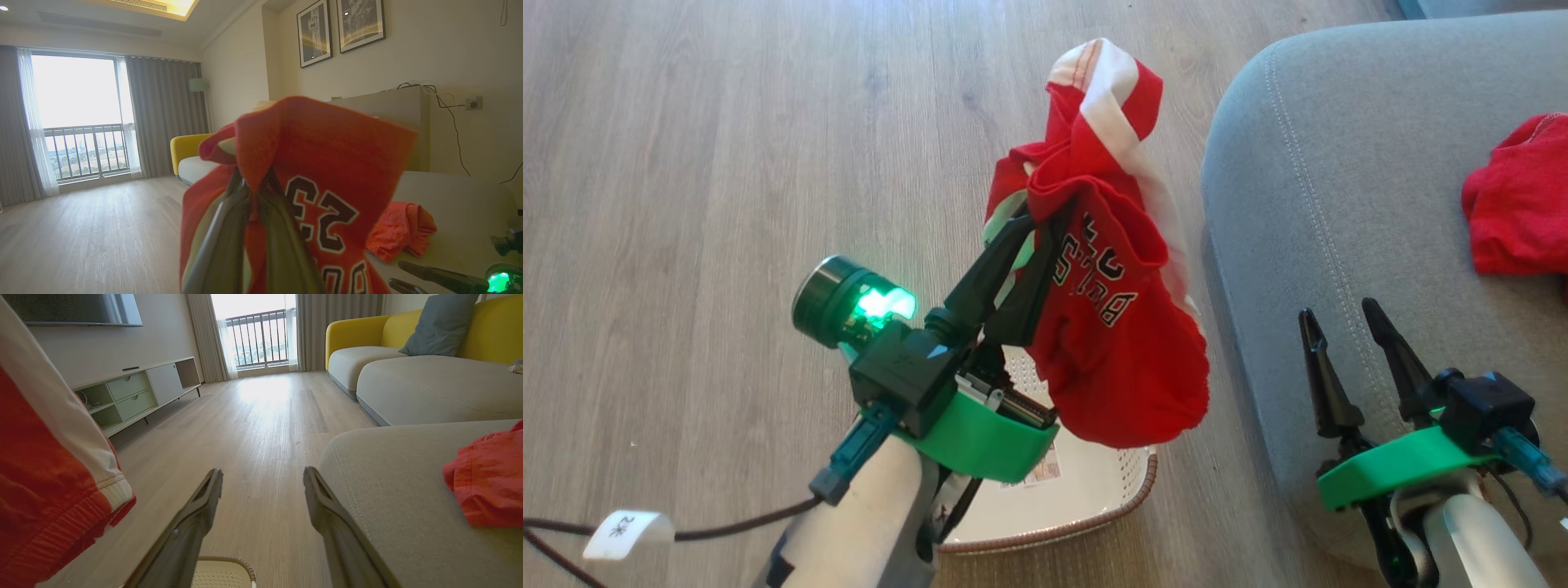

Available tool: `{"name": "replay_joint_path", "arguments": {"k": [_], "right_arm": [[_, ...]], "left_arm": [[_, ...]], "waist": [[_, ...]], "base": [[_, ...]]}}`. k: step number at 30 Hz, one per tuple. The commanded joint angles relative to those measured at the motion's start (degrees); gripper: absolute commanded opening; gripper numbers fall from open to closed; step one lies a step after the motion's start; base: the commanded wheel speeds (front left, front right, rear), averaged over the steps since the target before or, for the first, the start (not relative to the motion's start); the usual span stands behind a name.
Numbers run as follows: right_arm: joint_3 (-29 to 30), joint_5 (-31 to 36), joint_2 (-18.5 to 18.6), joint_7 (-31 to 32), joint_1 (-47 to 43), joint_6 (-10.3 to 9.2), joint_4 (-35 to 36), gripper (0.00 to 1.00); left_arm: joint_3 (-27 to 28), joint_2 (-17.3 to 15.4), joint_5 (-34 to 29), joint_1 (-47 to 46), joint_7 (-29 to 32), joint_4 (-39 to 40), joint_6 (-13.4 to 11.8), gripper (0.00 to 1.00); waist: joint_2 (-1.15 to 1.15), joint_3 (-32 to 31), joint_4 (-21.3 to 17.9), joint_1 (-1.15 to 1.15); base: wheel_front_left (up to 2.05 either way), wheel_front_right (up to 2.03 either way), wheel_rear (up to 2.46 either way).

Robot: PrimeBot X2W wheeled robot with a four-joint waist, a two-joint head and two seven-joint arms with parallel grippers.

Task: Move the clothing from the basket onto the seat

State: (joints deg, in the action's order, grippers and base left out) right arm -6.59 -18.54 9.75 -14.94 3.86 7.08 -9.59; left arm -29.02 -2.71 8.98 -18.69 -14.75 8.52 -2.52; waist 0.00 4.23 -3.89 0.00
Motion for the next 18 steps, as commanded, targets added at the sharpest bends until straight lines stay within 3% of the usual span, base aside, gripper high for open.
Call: {"name": "replay_joint_path", "arguments": {"k": [1,18], "right_arm": [[-1.8,0.4,1.4,-0.1,1.0,0.41,2.6,1.0],[-11.6,-1.3,8.1,-0.1,-0.1,0.41,12.8,1.0]], "left_arm": [[2.7,-0.2,-0.6,-2.7,-0.2,1.6,-0.2,0.0],[4.0,-0.2,-1.3,-2.7,-0.2,0.8,-0.7,0.0]], "waist": [[0.0,0.2,0.0,0.0],[0.0,1.3,-0.6,0.0]], "base": [[0.0,0.0,0.0],[0.0,0.0,0.0]]}}
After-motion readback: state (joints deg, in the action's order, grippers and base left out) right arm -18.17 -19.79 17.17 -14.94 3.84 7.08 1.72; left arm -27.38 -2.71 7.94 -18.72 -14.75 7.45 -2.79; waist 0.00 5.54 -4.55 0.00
